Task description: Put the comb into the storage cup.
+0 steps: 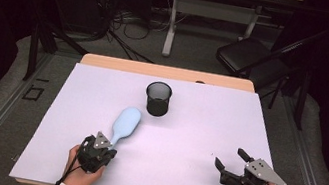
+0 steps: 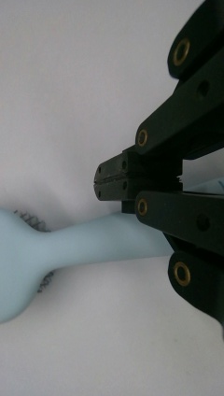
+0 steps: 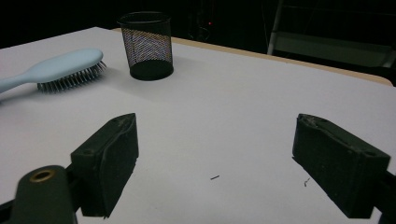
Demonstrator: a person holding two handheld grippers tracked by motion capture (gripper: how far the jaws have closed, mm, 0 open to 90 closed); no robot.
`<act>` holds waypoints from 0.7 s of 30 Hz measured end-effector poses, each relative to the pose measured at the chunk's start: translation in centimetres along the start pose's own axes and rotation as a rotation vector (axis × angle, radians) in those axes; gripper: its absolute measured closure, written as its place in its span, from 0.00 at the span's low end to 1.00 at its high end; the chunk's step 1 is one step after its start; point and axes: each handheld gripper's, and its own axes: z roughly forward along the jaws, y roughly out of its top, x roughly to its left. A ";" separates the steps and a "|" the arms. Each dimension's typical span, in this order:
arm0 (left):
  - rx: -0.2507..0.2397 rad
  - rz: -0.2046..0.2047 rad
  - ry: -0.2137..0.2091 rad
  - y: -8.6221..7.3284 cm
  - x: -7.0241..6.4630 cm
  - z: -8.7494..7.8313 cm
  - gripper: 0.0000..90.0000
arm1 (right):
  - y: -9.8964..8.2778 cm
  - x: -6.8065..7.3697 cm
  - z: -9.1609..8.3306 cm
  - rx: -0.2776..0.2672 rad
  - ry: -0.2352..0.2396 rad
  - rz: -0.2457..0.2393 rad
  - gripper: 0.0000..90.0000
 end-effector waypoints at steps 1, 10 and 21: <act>-0.005 -0.003 0.004 -0.1 0.2 0.0 1.00 | 0.0 0.0 0.0 0.000 0.000 0.000 0.16; -0.002 -0.043 0.028 -0.5 1.7 -0.5 1.00 | 0.0 0.0 0.0 0.000 0.002 -0.001 0.16; -0.005 -0.054 0.032 -0.5 2.0 -0.4 1.00 | 0.0 0.1 0.0 0.004 0.005 -0.003 0.16</act>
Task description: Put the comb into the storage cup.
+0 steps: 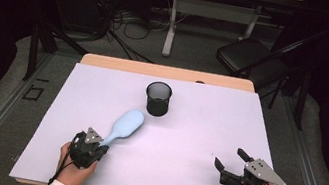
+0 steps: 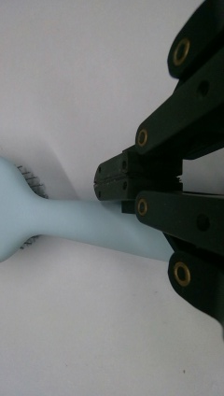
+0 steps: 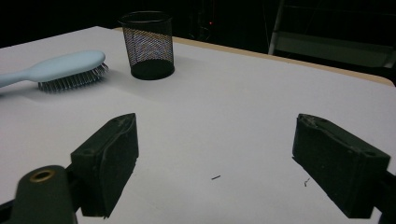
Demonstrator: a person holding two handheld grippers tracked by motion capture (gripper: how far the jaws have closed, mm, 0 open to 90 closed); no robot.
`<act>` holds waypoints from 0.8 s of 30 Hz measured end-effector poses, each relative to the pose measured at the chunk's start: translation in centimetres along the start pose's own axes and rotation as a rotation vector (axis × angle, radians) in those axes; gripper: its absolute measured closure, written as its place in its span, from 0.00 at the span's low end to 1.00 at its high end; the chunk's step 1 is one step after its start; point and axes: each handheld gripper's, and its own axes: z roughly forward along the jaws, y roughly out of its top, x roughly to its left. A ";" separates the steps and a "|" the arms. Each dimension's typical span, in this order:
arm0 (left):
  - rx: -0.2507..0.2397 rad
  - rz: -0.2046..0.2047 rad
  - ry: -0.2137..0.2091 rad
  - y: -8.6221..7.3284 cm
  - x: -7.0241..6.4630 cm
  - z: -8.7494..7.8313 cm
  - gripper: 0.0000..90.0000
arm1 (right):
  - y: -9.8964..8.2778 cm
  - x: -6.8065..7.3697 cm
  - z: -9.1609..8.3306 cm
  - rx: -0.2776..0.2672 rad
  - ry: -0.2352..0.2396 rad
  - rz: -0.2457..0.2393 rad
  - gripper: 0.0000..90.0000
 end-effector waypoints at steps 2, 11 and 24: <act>0.000 0.003 0.001 0.0 0.0 0.0 1.00 | 0.0 0.0 0.0 -0.001 0.000 -0.001 0.16; -0.004 0.003 -0.004 0.0 0.0 0.0 1.00 | 0.0 0.0 0.1 -0.001 0.000 0.000 0.16; -0.049 -0.006 -0.027 0.2 -0.1 -0.3 0.93 | 0.0 0.0 0.1 0.006 0.003 0.002 0.16</act>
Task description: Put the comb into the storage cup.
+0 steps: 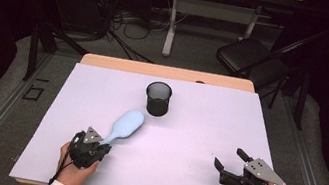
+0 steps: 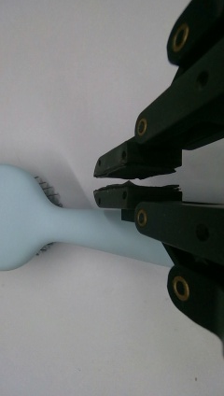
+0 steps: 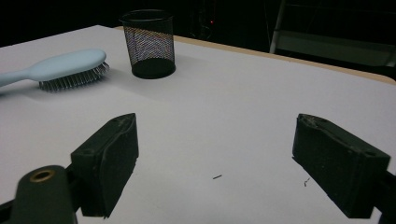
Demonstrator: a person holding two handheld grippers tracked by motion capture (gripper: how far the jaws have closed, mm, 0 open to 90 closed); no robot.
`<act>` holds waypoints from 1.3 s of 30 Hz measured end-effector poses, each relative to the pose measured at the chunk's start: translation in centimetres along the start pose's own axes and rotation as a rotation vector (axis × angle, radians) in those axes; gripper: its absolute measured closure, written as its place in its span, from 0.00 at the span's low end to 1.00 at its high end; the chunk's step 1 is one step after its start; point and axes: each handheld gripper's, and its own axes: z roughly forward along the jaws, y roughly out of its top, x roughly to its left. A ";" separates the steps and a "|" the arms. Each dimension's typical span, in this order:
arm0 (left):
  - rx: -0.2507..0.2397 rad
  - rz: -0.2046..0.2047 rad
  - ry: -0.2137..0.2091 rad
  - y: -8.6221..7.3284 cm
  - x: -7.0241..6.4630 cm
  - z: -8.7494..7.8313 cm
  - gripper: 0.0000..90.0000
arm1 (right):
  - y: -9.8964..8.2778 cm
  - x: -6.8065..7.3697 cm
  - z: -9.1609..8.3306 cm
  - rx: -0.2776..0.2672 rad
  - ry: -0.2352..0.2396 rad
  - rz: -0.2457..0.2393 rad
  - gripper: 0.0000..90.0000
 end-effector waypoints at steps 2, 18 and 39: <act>-0.013 -0.006 -0.003 0.0 0.0 -0.1 0.90 | 0.0 0.0 0.0 -0.002 0.000 0.000 0.16; -0.114 -0.024 -0.030 0.1 0.4 -0.5 0.67 | 0.0 0.0 0.1 -0.003 0.001 0.003 0.16; -0.196 -0.040 -0.017 0.1 1.9 -0.7 0.39 | 0.0 0.0 0.1 -0.003 0.001 -0.005 0.16</act>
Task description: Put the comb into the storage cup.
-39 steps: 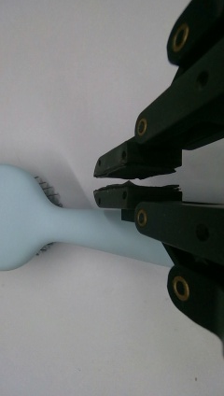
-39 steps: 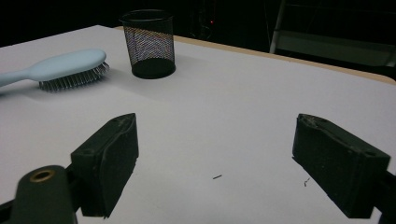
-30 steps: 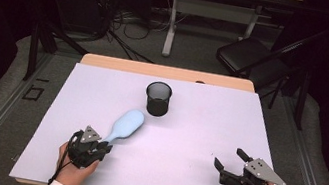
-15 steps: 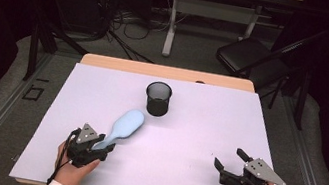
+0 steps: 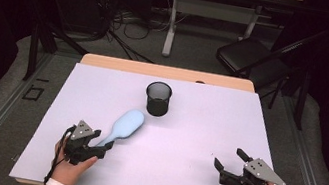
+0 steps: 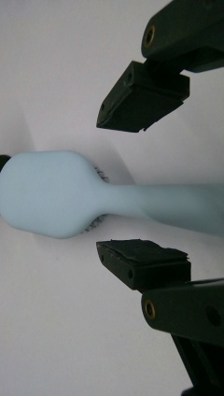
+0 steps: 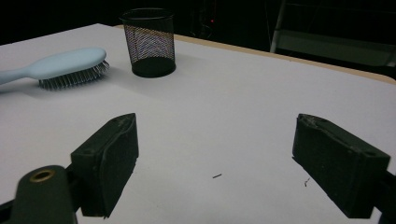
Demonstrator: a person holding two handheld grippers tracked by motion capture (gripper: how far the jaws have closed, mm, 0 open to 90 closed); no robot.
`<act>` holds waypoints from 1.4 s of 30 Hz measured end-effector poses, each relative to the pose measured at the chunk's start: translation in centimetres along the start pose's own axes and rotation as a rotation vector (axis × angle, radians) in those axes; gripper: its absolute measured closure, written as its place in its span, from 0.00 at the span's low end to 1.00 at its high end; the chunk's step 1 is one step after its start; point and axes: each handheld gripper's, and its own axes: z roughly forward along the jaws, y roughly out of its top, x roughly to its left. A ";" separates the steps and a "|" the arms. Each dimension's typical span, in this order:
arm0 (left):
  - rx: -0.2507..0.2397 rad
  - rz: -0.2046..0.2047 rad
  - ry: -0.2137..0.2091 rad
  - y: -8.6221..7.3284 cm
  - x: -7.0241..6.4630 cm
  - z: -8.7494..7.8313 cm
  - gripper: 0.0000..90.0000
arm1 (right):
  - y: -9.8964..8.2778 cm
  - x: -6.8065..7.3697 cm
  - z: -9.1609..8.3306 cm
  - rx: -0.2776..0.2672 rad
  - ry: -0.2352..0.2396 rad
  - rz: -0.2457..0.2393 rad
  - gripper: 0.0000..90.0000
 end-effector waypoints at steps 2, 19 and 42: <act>-0.002 -0.001 -0.004 0.1 0.2 -0.1 0.39 | 0.0 0.0 0.0 0.001 0.000 0.000 0.16; 0.036 -0.004 -0.004 0.3 0.9 0.5 0.28 | 0.0 0.1 0.1 0.013 0.002 -0.008 0.16; 0.098 0.015 -0.009 1.0 1.9 2.7 0.24 | -0.1 0.1 0.2 0.019 0.003 -0.010 0.16</act>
